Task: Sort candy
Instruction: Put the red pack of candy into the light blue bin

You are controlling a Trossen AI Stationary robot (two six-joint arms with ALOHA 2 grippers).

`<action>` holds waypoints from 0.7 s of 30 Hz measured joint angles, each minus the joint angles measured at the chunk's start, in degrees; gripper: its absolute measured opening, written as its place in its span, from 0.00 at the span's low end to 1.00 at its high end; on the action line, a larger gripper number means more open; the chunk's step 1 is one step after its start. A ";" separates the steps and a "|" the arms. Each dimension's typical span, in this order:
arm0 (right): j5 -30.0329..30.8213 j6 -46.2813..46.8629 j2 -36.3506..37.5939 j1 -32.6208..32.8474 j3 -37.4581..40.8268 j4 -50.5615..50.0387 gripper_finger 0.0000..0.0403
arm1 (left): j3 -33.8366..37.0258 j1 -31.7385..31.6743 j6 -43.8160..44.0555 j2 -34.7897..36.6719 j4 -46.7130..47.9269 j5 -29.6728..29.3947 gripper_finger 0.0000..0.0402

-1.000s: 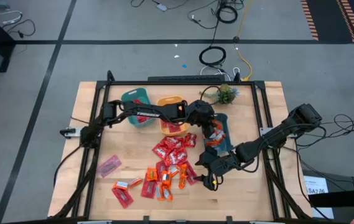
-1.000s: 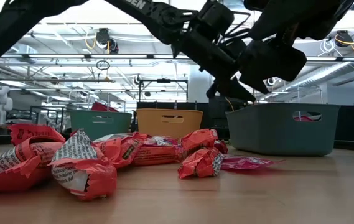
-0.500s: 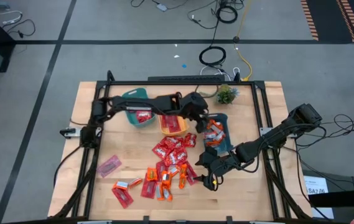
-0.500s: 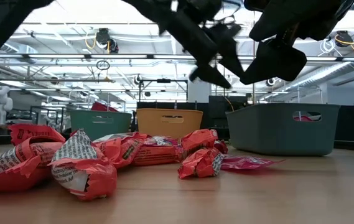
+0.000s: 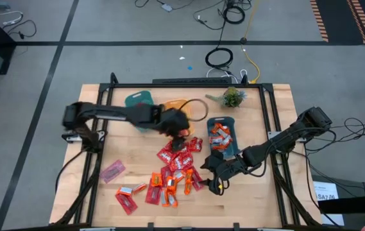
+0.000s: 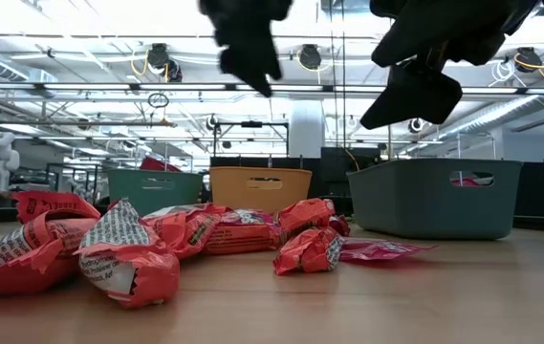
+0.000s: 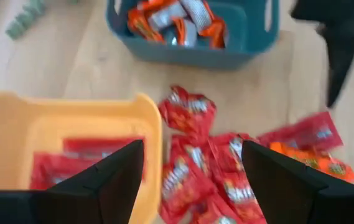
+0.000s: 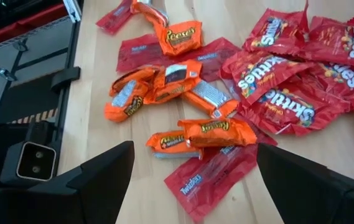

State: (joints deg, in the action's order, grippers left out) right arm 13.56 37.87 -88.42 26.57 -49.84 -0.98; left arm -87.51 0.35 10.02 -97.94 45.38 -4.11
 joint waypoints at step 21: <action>0.00 -4.13 0.00 -1.10 0.00 13.16 0.82 | 48.13 30.53 38.97 38.10 -7.53 -21.46 0.70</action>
State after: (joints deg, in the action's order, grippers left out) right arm 13.56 33.74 -88.42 25.47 -49.84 12.18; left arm -39.38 30.88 48.98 -59.84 37.85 -25.57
